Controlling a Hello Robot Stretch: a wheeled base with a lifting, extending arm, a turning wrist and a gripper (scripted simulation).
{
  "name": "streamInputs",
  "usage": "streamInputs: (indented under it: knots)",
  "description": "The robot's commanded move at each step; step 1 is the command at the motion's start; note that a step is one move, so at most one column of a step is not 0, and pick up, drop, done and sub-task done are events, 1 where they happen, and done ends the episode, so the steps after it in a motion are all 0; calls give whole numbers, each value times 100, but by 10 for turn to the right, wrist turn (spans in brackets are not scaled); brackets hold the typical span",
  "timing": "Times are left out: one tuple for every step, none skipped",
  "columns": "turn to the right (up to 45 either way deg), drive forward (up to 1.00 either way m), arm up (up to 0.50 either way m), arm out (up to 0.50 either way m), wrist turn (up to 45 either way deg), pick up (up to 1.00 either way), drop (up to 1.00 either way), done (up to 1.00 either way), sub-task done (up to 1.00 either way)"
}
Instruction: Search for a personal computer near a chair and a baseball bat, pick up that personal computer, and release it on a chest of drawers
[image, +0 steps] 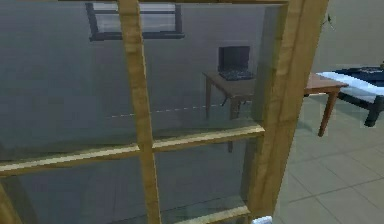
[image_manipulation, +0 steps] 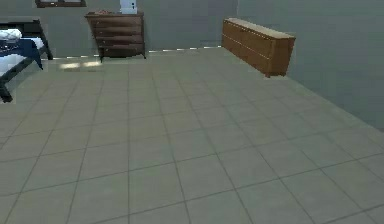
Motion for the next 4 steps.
streamInputs:
  knots:
    - [450, 0, 0, 0, 0, 0, 0, 0, 0]
    - [450, 0, 0, 0, 0, 0, 0, 0, 0]
    - [450, 0, 0, 0, 0, 0, 0, 0, 0]
    - [60, 0, 0, 0, 0, 0, 0, 0, 0]
